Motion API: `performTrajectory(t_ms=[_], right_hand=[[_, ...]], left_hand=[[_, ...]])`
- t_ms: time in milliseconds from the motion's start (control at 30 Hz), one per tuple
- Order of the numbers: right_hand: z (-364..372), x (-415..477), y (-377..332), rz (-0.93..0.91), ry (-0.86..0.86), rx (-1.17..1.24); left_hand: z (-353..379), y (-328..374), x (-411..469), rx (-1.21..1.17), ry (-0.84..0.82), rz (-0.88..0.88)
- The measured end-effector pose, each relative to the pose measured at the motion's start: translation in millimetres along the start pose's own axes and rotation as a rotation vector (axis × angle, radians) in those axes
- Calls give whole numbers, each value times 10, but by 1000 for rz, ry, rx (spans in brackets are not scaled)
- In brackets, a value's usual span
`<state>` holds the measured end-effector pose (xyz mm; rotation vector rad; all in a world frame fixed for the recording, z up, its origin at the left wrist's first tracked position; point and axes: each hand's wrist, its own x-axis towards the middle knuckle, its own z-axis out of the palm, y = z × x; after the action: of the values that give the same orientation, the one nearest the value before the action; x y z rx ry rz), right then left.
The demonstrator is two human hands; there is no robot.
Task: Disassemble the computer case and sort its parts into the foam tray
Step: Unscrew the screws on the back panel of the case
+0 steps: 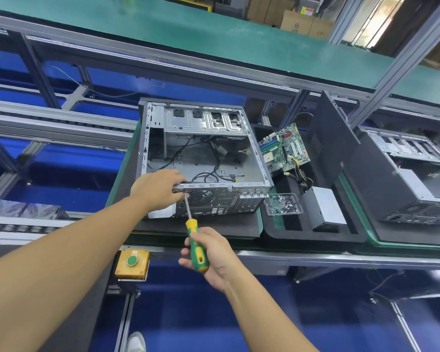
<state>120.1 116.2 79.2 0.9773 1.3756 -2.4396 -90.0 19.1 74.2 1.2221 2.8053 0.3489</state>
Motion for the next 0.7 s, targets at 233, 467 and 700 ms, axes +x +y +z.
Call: performTrajectory(t_ms=[233, 467, 700], right_hand=[[28, -14, -71, 16, 12, -21], [18, 13, -44, 28, 15, 24], [-9, 43, -14, -18, 45, -36]], left_hand=[[-12, 7, -37, -18, 24, 15], [18, -23, -138, -61, 61, 23], [-28, 2, -138, -183, 44, -15]])
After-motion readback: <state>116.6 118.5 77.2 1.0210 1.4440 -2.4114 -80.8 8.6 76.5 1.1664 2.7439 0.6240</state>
